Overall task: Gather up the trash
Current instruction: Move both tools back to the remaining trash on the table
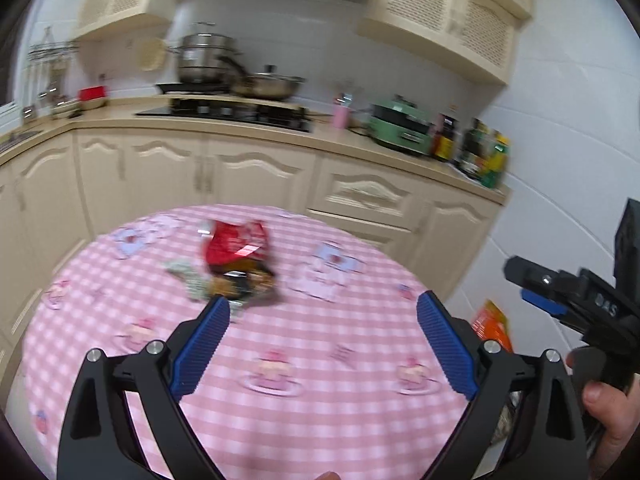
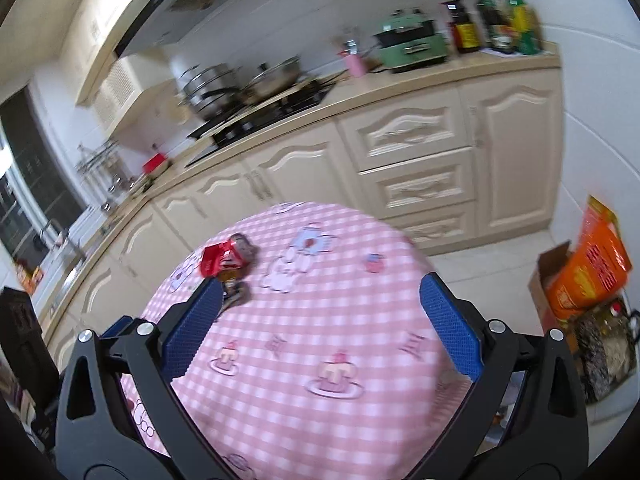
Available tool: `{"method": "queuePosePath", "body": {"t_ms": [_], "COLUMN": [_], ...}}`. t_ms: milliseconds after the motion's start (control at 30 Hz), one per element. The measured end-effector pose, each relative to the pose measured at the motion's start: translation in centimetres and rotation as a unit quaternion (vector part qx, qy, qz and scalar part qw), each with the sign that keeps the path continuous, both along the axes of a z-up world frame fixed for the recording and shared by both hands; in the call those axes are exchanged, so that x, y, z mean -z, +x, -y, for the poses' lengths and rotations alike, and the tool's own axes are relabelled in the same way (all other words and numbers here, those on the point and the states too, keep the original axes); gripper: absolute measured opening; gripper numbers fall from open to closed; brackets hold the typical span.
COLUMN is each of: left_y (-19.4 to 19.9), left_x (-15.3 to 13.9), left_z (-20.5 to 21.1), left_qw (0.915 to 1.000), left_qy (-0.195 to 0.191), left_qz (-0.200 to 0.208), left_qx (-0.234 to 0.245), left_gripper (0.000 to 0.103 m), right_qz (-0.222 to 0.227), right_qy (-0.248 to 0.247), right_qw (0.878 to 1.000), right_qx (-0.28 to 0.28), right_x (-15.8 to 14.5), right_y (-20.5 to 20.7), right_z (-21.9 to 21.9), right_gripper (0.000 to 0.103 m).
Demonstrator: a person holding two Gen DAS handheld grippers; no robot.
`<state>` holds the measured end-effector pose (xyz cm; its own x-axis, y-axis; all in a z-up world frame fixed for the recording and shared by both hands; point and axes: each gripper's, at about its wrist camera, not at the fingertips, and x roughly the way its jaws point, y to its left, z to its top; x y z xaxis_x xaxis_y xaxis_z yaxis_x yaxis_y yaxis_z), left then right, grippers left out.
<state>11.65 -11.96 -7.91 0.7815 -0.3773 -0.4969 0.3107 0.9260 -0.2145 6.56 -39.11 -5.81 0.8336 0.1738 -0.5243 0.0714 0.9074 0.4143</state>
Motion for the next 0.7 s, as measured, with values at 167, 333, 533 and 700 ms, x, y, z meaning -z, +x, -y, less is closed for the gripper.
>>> {"method": "queuePosePath", "body": {"t_ms": [167,333,533,700], "left_y": [2.7,6.2,10.1,12.8], "left_x": [0.8,3.0,5.5,7.1], "left_z": [-4.4,-7.5,-8.7,-8.5], "left_qw": [0.9985,0.995,0.9904,0.986], "left_qy": [0.015,0.036,0.069,0.096], "left_qz": [-0.005,-0.042,-0.079,-0.102], "left_qx": [-0.052,-0.083,-0.09,-0.09], "left_gripper": [0.093,0.093,0.093,0.092], "right_qz": [-0.012,-0.031,-0.055,-0.068], "right_qy": [-0.017,-0.028,-0.03,-0.037], "right_qw": [0.999,0.995,0.992,0.99], "right_qx": [-0.048,-0.09,-0.108,-0.119], "right_x": [0.3,1.8,3.8,5.1], "right_y": [3.3,6.3,9.6,11.6], "right_z": [-4.2,-7.6,-9.9,-10.9], "right_gripper": [0.097,0.097,0.097,0.097]}}
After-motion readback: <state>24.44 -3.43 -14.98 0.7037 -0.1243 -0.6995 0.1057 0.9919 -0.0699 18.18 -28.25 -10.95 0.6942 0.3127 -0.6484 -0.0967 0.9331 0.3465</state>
